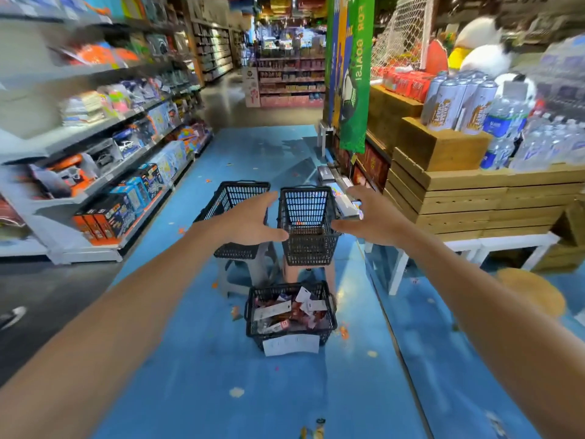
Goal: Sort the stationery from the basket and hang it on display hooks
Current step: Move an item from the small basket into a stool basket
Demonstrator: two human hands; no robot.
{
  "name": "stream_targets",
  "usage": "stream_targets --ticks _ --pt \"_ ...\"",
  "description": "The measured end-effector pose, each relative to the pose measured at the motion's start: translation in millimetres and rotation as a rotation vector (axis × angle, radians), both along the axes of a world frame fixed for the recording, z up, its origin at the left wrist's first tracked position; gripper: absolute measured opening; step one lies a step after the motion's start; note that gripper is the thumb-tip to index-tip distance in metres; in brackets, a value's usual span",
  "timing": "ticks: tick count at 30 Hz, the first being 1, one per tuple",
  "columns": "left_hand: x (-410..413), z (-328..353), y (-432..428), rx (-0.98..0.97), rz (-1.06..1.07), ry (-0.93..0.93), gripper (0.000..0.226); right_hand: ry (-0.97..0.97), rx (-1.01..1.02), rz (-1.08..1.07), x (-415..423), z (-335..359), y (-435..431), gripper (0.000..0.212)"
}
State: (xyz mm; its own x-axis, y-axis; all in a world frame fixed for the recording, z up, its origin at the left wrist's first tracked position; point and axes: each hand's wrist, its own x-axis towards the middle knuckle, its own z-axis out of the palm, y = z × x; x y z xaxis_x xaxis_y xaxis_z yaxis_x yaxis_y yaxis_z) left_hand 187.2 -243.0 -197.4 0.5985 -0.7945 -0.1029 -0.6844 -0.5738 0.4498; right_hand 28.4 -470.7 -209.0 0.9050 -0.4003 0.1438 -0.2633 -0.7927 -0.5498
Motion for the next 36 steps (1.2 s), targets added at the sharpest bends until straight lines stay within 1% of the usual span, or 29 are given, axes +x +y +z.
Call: stream_targets --ticks 2,5,7,9,10,12,15,17,20,22,24,26,29,31,33,35,36 --pt "13.1 -13.2 -10.2 0.023 0.003 0.021 0.100 0.033 0.034 0.018 17.5 -16.2 -8.3 0.082" --pt "39.5 -37.0 -22.8 0.055 0.040 0.066 0.095 0.079 0.069 0.035 50.6 -44.8 -22.4 0.086" --pt "58.2 -56.5 -31.0 0.052 0.042 0.115 0.087 0.112 0.105 0.057 74.2 -67.1 -30.1 0.078" --pt "79.8 -78.1 -40.8 0.064 0.029 0.154 0.077 0.166 0.132 0.067 100.3 -90.4 -36.1 0.070" --pt "91.9 -90.1 -45.7 0.082 0.025 0.179 0.068 0.189 0.147 0.069 114.8 -103.9 -38.5 0.068" --pt "123.8 -119.8 -56.9 0.118 0.014 0.216 0.045 0.232 0.181 0.061 148.1 -135.6 -45.1 0.072" --pt "177.4 -170.0 -73.6 0.175 -0.023 0.257 0.054 0.293 0.219 0.045 197.3 -183.3 -52.7 0.080" --pt "214.8 -206.3 -84.1 0.213 -0.015 0.294 0.060 0.355 0.241 0.034 232.0 -215.7 -56.7 0.082" --pt "261.6 -263.8 -97.3 0.261 0.015 0.381 0.086 0.425 0.287 -0.006 278.8 -269.9 -61.2 0.066" --pt "286.0 -305.9 -103.4 0.279 0.029 0.458 0.093 0.458 0.324 -0.008 303.6 -313.8 -65.5 0.060" --pt "305.1 -351.4 -108.4 0.296 0.036 0.511 0.094 0.515 0.359 -0.010 321.3 -356.2 -65.1 0.065" --pt "318.9 -402.1 -114.9 0.335 0.056 0.524 0.092 0.550 0.378 -0.015 335.8 -403.7 -68.0 0.064" --pt "332.1 -486.7 -125.7 0.342 0.129 0.549 0.066 0.611 0.415 -0.029 352.9 -478.8 -73.2 0.062" --pt "336.5 -544.4 -134.0 0.329 0.133 0.541 0.055 0.594 0.411 0.005 363.4 -536.7 -78.9 0.058" --pt "338.9 -606.0 -142.5 0.338 0.141 0.530 0.059 0.580 0.411 0.049 370.8 -596.1 -83.1 0.054" --pt "343.5 -672.6 -147.7 0.358 0.161 0.505 0.074 0.575 0.382 0.097 378.8 -658.5 -88.1 0.054" --pt "344.4 -702.1 -150.4 0.376 0.171 0.477 0.085 0.563 0.354 0.111 383.9 -691.3 -91.0 0.055"
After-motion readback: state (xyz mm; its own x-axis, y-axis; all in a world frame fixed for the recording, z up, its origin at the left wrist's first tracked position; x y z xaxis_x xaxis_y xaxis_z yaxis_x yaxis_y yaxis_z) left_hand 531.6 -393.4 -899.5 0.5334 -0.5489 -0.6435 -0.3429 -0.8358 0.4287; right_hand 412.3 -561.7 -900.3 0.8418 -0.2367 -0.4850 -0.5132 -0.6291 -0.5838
